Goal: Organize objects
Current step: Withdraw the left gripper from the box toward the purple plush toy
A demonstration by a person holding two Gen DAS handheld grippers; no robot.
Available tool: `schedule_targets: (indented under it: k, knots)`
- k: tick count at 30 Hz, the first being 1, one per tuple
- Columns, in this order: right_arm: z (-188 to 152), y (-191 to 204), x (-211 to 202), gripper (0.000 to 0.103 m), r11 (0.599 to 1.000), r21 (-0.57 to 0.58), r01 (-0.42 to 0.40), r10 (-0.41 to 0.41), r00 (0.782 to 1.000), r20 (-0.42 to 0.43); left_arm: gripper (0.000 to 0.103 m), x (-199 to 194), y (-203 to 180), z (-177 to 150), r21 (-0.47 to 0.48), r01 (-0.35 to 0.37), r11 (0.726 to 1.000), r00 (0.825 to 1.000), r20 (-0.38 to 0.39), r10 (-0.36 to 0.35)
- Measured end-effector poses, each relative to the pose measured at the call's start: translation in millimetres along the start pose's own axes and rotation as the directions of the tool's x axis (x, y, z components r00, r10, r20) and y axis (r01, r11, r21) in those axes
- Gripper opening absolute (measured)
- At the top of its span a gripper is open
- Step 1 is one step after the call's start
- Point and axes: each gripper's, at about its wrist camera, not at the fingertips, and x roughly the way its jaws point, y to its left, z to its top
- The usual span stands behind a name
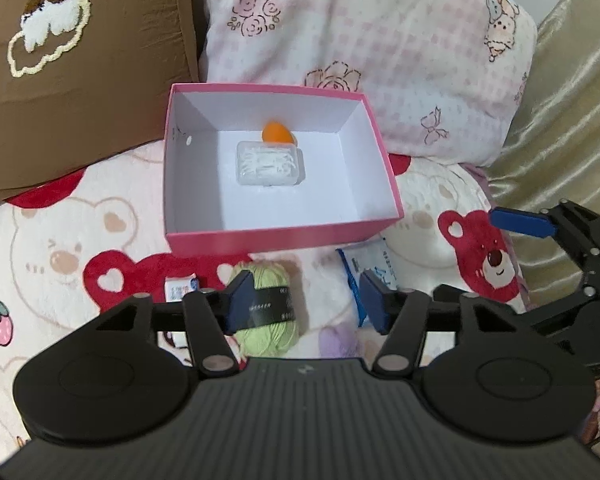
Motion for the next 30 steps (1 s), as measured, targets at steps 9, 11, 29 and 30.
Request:
schedule_targets:
  k: [9,11,29,30]
  knots:
    - [-26,7,-33,0.094,1.000,-0.007,-0.005,0.005,1.000,0.011,0.083,-16,-10,-30,0.062,-0.058,0.996,0.998,-0.007,0.058]
    - [-32,7,-37,0.094,1.000,-0.003,-0.021,0.021,1.000,0.009,0.083,-18,-11,-37,0.071,-0.050,0.996,0.998,-0.020,0.052]
    - [-85,18,-59,0.094,0.995,-0.043,-0.094,0.095,0.996,0.003,0.091,-22,-28,-70,0.201,-0.071,0.977,0.994,-0.068,0.086]
    - [-88,16,-59,0.094,0.994,-0.034,-0.106,0.106,0.994,0.000,0.091,-19,-28,-72,0.199,-0.062,0.978,0.994,-0.079,0.079]
